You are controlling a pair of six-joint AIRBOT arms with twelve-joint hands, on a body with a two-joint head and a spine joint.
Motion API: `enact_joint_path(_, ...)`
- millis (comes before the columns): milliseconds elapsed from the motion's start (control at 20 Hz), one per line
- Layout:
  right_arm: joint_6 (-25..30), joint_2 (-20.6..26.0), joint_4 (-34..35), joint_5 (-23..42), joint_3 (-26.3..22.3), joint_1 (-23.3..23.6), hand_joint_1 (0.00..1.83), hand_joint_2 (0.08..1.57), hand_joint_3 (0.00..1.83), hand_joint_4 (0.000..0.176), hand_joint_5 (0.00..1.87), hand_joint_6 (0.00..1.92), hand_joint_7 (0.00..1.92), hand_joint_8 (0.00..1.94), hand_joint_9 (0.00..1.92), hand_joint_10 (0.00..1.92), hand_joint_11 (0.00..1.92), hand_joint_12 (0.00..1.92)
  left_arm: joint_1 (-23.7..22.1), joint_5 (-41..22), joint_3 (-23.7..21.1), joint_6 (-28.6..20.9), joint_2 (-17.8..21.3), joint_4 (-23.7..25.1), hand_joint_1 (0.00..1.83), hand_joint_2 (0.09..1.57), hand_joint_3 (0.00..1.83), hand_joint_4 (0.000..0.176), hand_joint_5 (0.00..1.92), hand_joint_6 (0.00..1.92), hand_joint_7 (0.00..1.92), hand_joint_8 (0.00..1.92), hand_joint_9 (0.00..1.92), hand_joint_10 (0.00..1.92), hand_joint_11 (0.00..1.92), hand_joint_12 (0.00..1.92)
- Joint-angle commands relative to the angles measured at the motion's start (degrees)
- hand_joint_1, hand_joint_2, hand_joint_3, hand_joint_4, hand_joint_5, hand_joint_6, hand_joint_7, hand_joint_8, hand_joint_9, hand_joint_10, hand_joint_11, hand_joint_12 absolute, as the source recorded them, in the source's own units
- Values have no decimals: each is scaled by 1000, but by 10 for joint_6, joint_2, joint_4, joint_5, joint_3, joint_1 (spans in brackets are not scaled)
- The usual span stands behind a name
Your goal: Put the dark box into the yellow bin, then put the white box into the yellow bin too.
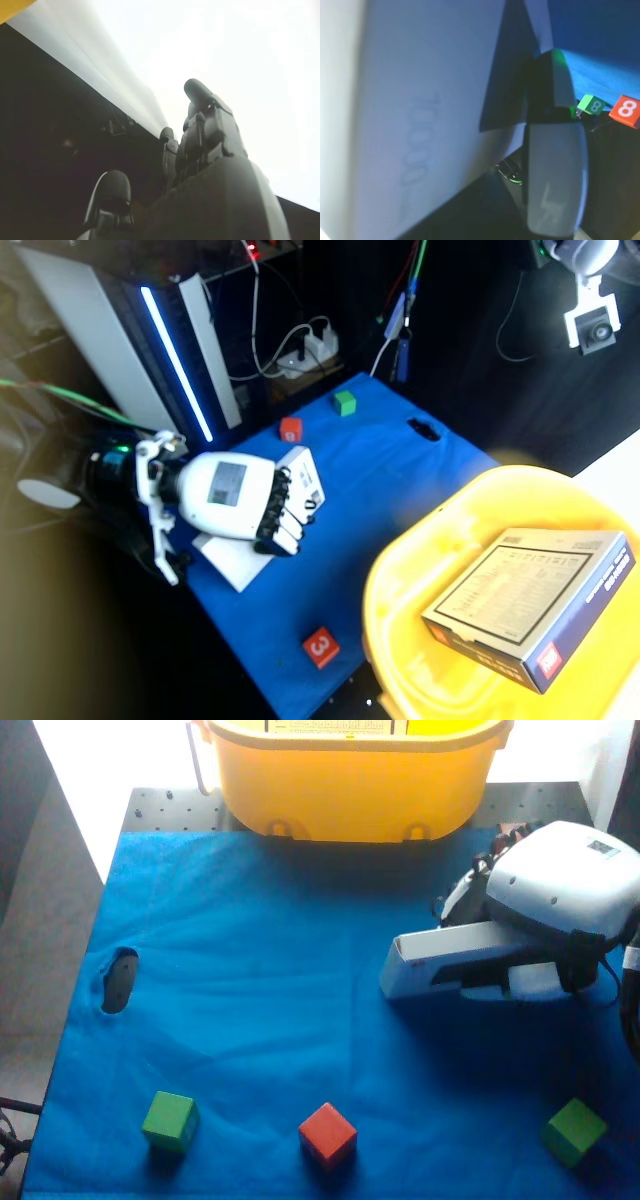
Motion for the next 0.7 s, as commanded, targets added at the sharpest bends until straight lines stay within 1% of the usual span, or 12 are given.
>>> enact_joint_path(0, -1, 6, -2, 78, 1, 21, 1263, 1099, 0, 0, 1168, 422, 944, 1305, 808, 1375, 577, 1838, -8, -55, 0, -2, 2, -26, 1650, 1569, 746, 89, 16, 1, 119, 225, 44, 942, 123, 1648)
enact_joint_path(50, -1, 8, -4, 79, 1, 29, 1212, 1040, 0, 0, 1193, 554, 908, 1487, 837, 1791, 787, 1904, -8, -54, 0, -2, 3, -26, 780, 1421, 281, 56, 339, 50, 439, 152, 296, 707, 143, 1505)
enact_joint_path(100, -1, 10, -8, 82, 1, 41, 1202, 1033, 0, 0, 1180, 614, 952, 1529, 965, 1895, 1006, 1918, -8, -54, 0, -1, 3, -25, 522, 1462, 79, 49, 423, 29, 538, 70, 398, 549, 173, 1439)
enact_joint_path(200, -1, 12, -16, 84, 2, 68, 1198, 1039, 1, 0, 1154, 670, 990, 1776, 1115, 1920, 1214, 1921, -8, -52, -1, 0, 4, -25, 443, 1491, 2, 47, 452, 2, 581, 5, 488, 359, 183, 1415)
enact_joint_path(250, -1, 12, -23, 85, 4, 82, 1198, 1039, 0, 0, 1152, 674, 948, 1680, 1014, 1921, 1084, 1921, -7, -50, -1, 1, 4, -25, 447, 1489, 1, 47, 454, 0, 584, 1, 510, 311, 182, 1415)
enact_joint_path(300, -1, 11, -31, 85, 6, 97, 1252, 1104, 4, 0, 1057, 603, 957, 1388, 918, 1777, 908, 1921, -5, -49, -1, 2, 4, -25, 439, 1491, 1, 47, 454, 0, 584, 0, 521, 284, 183, 1413)
enact_joint_path(350, -1, 10, -36, 85, 8, 106, 1271, 1097, 0, 0, 1038, 614, 1038, 1185, 1003, 1669, 980, 1912, -4, -49, -1, 2, 3, -25, 441, 1491, 0, 47, 455, 0, 585, 0, 526, 275, 183, 1413)
enact_joint_path(450, -1, 6, -51, 85, 13, 132, 1271, 1105, 0, 0, 1050, 581, 1014, 1211, 988, 1532, 939, 1841, -1, -50, -3, 5, 3, -26, 442, 1491, 0, 47, 454, 0, 585, 0, 528, 270, 183, 1413)
enact_joint_path(500, -1, 5, -54, 85, 16, 143, 1272, 1105, 0, 0, 1037, 586, 1026, 1197, 1051, 1496, 994, 1802, 1, -52, -4, 5, 3, -26, 442, 1491, 0, 47, 454, 0, 584, 0, 529, 267, 183, 1413)
enact_joint_path(550, -1, 3, -60, 85, 19, 158, 1206, 1061, 0, 0, 1109, 691, 1124, 1079, 1137, 1509, 1081, 1800, 3, -53, -6, 5, 3, -26, 442, 1491, 0, 47, 455, 0, 585, 0, 530, 265, 183, 1413)
enact_joint_path(600, -1, 2, -67, 85, 23, 170, 1188, 1054, 0, 0, 1118, 723, 1109, 1043, 1091, 1510, 1029, 1835, 4, -54, -6, 5, 3, -26, 443, 1491, 0, 47, 454, 0, 584, 0, 530, 263, 183, 1413)
enact_joint_path(650, -1, 0, -72, 85, 26, 181, 1190, 1042, 0, 0, 1146, 686, 1079, 1405, 1123, 1782, 1142, 1904, 5, -56, -8, 5, 3, -27, 443, 1491, 0, 47, 455, 0, 585, 0, 531, 261, 183, 1413)
